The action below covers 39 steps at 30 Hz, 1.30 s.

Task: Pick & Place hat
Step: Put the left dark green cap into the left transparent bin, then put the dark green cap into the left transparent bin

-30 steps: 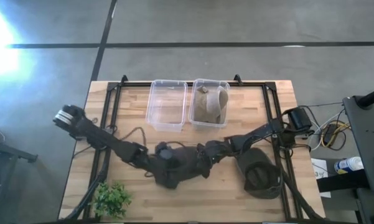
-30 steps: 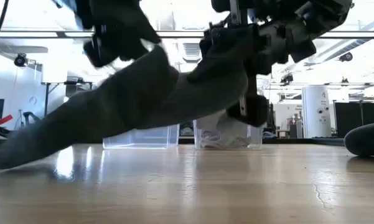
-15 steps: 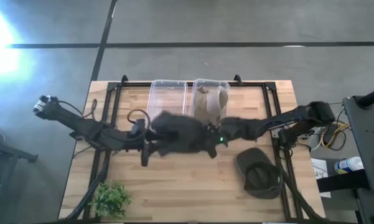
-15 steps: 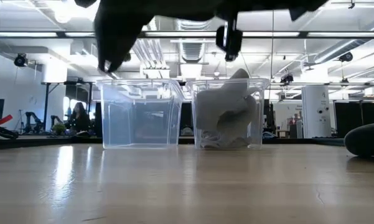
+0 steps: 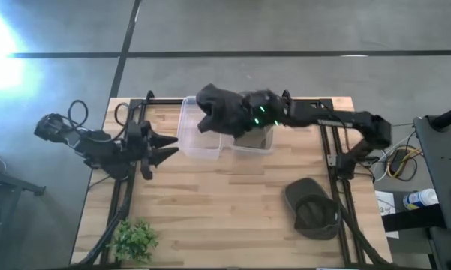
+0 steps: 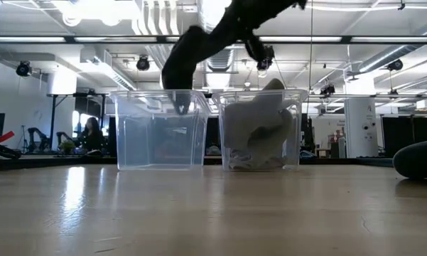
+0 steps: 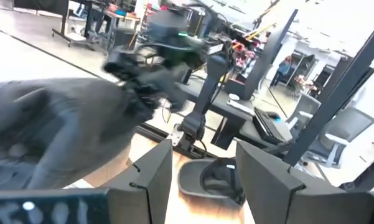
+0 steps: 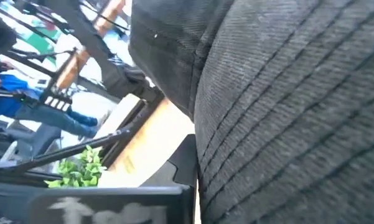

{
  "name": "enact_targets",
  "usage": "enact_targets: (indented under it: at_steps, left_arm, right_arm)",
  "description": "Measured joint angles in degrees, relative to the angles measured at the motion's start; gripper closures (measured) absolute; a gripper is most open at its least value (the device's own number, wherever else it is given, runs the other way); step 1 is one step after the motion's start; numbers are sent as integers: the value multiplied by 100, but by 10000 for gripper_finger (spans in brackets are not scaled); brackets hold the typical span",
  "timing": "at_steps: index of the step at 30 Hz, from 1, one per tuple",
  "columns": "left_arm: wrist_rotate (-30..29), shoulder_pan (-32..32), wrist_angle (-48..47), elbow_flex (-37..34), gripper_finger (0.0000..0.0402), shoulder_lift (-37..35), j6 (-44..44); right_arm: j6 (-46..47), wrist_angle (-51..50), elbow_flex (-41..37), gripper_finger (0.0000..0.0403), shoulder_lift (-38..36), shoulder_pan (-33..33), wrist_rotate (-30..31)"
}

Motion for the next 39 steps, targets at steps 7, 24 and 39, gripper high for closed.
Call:
enact_targets:
  at_steps: [7, 24, 39]
  left_arm:
    - [-61, -1, -259, -13, 229, 18, -68]
    - [7, -7, -259, -15, 229, 467, -258]
    - [145, -11, -640, -23, 229, 652, -397]
  right_arm:
    - [90, -1174, 1692, 367, 1591, -427, -1281]
    - [-525, -3568, 4777, 294, 4016, -695, -1378]
    - [-2549, -6160, 5502, 189, 2937, -266, 308]
